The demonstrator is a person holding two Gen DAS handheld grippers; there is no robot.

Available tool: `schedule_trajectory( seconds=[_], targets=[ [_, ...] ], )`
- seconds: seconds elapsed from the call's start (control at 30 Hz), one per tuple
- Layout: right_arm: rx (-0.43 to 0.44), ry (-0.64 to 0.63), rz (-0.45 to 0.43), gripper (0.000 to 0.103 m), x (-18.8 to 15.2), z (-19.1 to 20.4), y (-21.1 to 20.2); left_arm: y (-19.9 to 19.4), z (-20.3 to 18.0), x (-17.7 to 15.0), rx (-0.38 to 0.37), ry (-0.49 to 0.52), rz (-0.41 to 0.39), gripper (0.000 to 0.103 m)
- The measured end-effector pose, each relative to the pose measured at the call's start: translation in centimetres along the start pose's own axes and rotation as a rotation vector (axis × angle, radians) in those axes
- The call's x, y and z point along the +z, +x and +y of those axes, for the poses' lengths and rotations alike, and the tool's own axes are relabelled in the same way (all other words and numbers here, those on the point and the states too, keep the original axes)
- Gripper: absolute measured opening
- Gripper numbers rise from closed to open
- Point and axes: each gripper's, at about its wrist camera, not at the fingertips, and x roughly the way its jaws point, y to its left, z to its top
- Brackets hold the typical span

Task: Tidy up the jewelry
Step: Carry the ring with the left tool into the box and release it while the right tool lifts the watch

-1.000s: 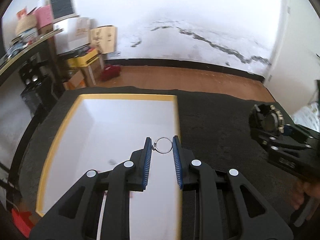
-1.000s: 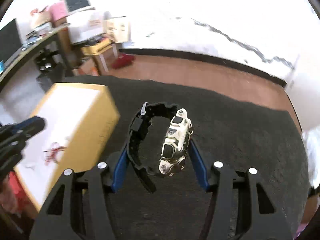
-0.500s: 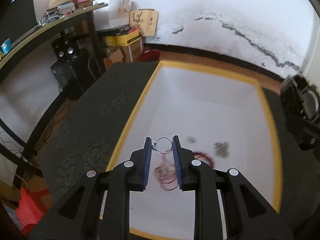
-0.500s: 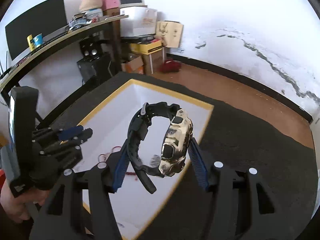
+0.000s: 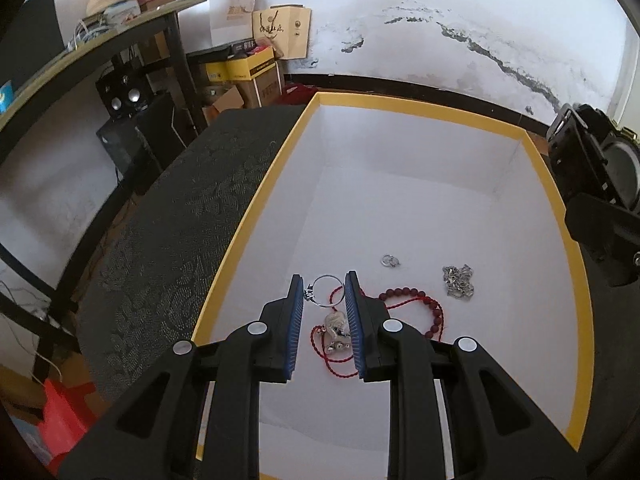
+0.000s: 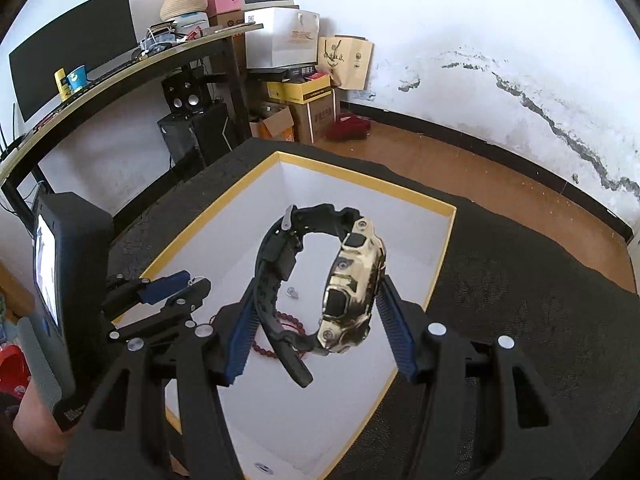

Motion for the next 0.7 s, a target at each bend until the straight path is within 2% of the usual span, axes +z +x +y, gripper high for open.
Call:
schedule_trajectory(
  seconds=[0.33,0.7],
  targets=[
    [-0.009,0.029,0.003,0.057,-0.1,-1.4,-0.1,0.9,-2.1,0.1,0.007,0.034,0.012,0.022],
    [-0.011,0.04,0.01,0.057,-0.1,-1.5,0.1,1.1,-2.0,0.2,0.013,0.042,0.022,0.024]
  ],
)
